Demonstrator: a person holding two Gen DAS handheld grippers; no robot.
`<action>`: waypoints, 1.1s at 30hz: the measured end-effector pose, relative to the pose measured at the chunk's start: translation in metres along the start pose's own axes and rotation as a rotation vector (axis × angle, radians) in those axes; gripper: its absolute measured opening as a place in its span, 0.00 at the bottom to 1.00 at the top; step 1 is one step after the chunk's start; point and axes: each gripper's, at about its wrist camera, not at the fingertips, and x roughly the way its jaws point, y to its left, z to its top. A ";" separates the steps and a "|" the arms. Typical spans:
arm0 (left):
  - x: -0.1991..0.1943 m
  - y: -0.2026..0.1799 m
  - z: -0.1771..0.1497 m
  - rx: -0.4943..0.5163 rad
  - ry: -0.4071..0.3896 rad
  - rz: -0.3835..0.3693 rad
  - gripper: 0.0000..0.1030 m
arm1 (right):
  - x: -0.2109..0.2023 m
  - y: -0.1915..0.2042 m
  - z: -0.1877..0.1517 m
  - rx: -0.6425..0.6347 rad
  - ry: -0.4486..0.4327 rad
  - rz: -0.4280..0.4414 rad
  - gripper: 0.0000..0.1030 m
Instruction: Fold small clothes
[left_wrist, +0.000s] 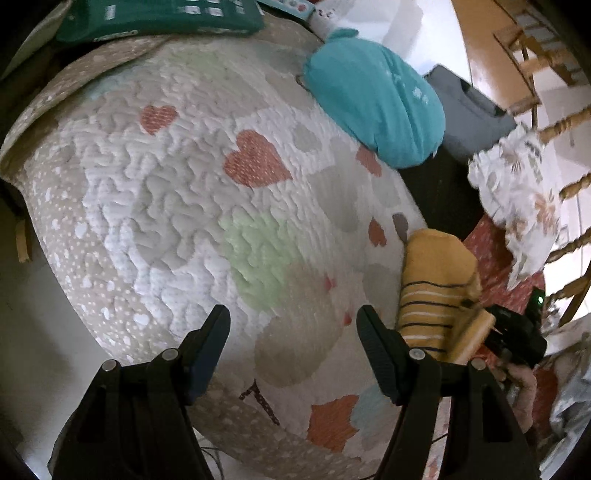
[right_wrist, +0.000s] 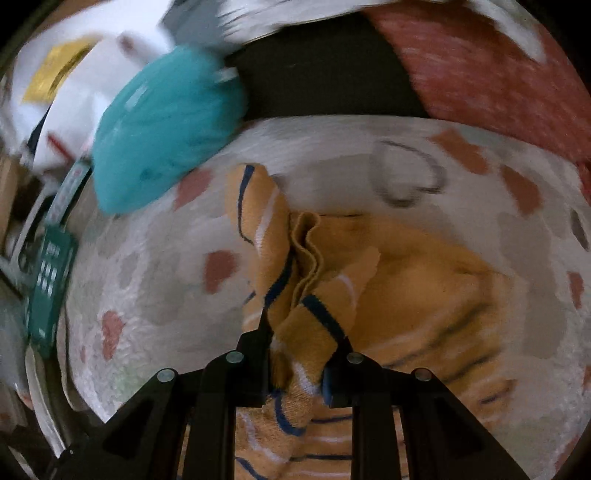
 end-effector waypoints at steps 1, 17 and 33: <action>0.003 -0.003 -0.001 0.010 0.006 0.010 0.68 | -0.004 -0.022 -0.001 0.032 -0.004 -0.006 0.20; 0.032 -0.042 -0.018 0.133 0.073 0.136 0.68 | -0.029 -0.157 -0.020 0.210 -0.052 -0.089 0.45; 0.019 -0.047 -0.031 0.170 0.054 0.186 0.68 | -0.012 -0.163 -0.087 0.100 0.048 -0.145 0.45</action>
